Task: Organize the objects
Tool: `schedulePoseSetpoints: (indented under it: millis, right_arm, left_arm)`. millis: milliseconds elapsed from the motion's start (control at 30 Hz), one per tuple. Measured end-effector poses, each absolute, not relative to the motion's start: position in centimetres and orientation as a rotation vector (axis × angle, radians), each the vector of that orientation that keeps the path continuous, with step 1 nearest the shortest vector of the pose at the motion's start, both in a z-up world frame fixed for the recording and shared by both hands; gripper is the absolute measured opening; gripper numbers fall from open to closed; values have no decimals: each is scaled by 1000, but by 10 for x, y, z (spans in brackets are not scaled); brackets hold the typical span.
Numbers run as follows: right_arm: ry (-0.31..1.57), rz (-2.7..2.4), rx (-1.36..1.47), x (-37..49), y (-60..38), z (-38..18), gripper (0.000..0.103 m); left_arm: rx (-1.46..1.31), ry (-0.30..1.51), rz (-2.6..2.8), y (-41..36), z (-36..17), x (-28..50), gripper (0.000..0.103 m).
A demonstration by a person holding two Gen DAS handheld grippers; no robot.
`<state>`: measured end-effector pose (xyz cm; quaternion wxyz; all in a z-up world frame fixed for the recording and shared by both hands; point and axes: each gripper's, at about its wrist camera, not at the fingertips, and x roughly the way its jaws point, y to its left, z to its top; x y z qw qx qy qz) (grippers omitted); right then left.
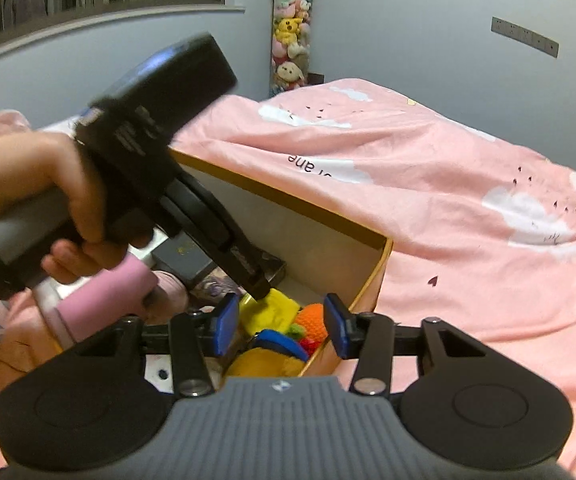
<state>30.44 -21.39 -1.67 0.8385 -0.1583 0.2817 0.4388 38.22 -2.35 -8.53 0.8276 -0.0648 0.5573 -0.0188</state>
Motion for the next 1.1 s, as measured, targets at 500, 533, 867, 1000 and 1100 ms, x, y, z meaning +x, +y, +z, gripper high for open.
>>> schedulePoseSetpoints:
  millis: [500, 533, 867, 1000, 1100]
  right_arm:
    - [767, 919, -141, 338, -233, -51, 45]
    - [768, 923, -135, 338, -234, -51, 45]
    - [713, 875, -10, 321, -240, -35, 64]
    - [681, 855, -28, 304, -226, -20, 76]
    - [658, 842, -18, 287, -219, -7, 78]
  left_arm:
    - [-105, 1167, 54, -38, -88, 388, 17]
    - [-97, 1151, 52, -39, -85, 386, 17]
    - [64, 800, 25, -45, -12, 293, 34]
    - [99, 685, 69, -34, 13, 243, 57]
    - [96, 636, 115, -21, 28, 216, 77]
